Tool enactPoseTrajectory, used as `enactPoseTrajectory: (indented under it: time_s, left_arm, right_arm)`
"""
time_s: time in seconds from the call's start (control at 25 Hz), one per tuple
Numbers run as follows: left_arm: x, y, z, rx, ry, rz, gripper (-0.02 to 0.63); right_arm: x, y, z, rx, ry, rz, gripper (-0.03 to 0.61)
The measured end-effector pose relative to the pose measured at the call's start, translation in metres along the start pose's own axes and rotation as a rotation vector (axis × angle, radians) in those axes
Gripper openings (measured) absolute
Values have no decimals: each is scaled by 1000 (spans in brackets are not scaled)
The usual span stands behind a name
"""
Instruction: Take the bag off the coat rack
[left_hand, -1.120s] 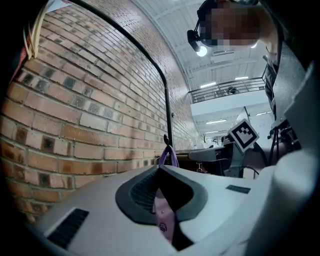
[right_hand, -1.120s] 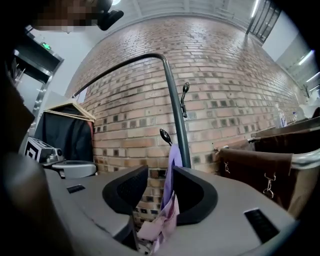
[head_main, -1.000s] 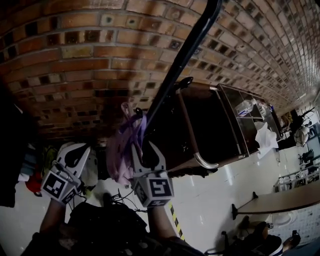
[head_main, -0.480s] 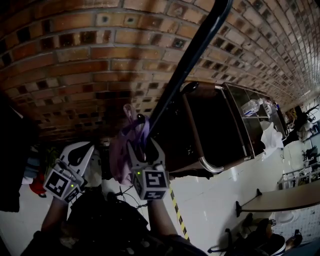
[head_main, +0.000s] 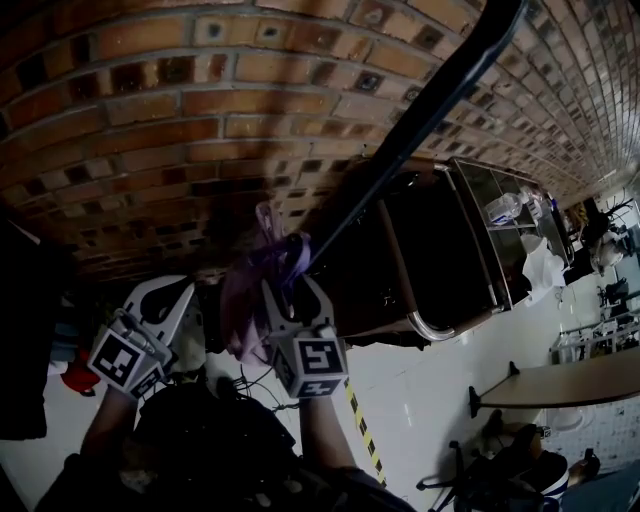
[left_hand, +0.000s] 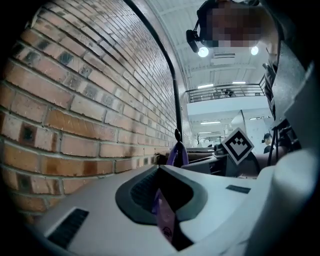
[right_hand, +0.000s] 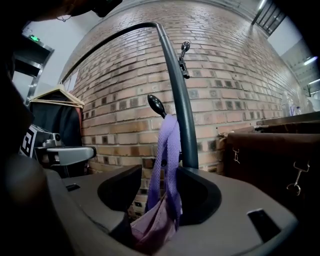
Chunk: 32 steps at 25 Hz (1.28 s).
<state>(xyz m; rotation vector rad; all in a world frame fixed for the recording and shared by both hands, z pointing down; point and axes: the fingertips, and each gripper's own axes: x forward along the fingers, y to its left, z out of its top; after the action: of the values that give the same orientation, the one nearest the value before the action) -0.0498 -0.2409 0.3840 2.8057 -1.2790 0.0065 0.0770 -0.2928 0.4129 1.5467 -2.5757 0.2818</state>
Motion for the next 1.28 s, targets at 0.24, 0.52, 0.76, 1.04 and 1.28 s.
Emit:
enactPoseTrajectory:
  time_s: [0.24, 0.52, 0.76, 1.04, 1.28]
  left_arm:
    - [1, 11, -8, -17, 11, -32, 6]
    - [8, 25, -13, -32, 17, -64, 6]
    - [15, 30, -13, -32, 14, -94, 6]
    - [18, 32, -11, -30, 12, -107, 6]
    - [20, 33, -11, -41, 8, -107, 6]
  right_arm:
    - [13, -4, 4, -1, -29, -62, 189]
    - [25, -8, 1, 0, -19, -210, 177]
    - [24, -11, 3, 41, -59, -233, 124]
    - [11, -3, 11, 45, -139, -121, 94]
    - [8, 0, 15, 44, -141, -92, 79]
